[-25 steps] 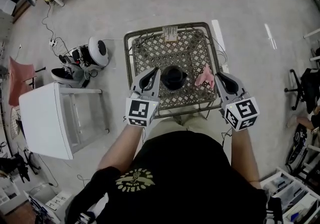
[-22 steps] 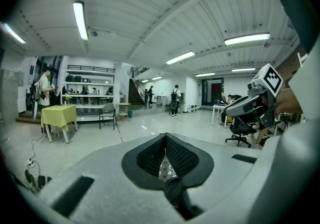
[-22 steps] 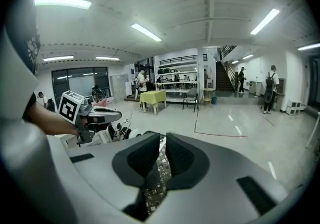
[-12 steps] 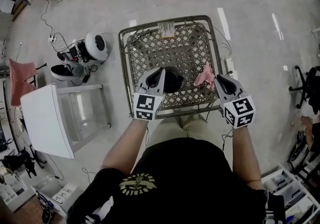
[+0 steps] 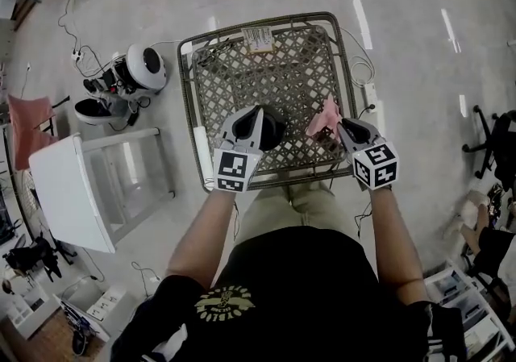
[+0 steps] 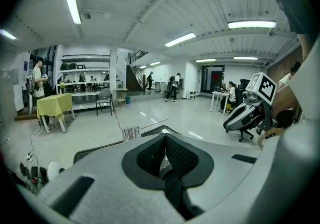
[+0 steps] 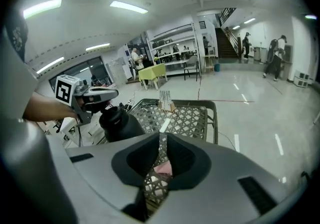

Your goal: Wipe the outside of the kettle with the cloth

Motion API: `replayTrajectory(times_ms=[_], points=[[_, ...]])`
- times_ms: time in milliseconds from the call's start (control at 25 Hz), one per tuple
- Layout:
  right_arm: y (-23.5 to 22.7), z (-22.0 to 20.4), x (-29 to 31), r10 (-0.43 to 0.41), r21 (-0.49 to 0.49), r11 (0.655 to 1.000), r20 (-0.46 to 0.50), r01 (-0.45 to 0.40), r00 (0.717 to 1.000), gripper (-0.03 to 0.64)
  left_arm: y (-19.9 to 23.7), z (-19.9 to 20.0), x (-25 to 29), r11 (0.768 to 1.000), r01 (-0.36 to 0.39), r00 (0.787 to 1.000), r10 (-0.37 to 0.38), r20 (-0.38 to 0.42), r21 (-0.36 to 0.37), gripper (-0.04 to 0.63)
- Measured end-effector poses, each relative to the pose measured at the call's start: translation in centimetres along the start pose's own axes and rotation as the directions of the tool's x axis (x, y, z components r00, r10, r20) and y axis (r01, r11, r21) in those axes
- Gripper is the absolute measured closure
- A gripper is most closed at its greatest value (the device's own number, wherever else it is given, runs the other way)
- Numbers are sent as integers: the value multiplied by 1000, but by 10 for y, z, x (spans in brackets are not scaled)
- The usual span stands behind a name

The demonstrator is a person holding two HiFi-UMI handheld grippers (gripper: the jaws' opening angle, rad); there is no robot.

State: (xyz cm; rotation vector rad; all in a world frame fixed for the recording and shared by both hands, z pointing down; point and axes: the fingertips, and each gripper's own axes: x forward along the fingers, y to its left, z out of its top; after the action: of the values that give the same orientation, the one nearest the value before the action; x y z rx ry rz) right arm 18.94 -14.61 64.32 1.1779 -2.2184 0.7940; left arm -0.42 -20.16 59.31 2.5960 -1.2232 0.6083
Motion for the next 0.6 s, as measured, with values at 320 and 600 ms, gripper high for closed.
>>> replayTrajectory(times_ms=[320, 600], points=[[-26, -40, 48, 31, 2, 1000, -117, -31, 993, 479, -9, -10, 8, 997, 21, 999, -17, -45, 79, 588], [-45, -81, 91, 34, -13, 999, -244, -38, 969, 430, -11, -18, 12, 995, 13, 996, -4, -87, 101, 588]])
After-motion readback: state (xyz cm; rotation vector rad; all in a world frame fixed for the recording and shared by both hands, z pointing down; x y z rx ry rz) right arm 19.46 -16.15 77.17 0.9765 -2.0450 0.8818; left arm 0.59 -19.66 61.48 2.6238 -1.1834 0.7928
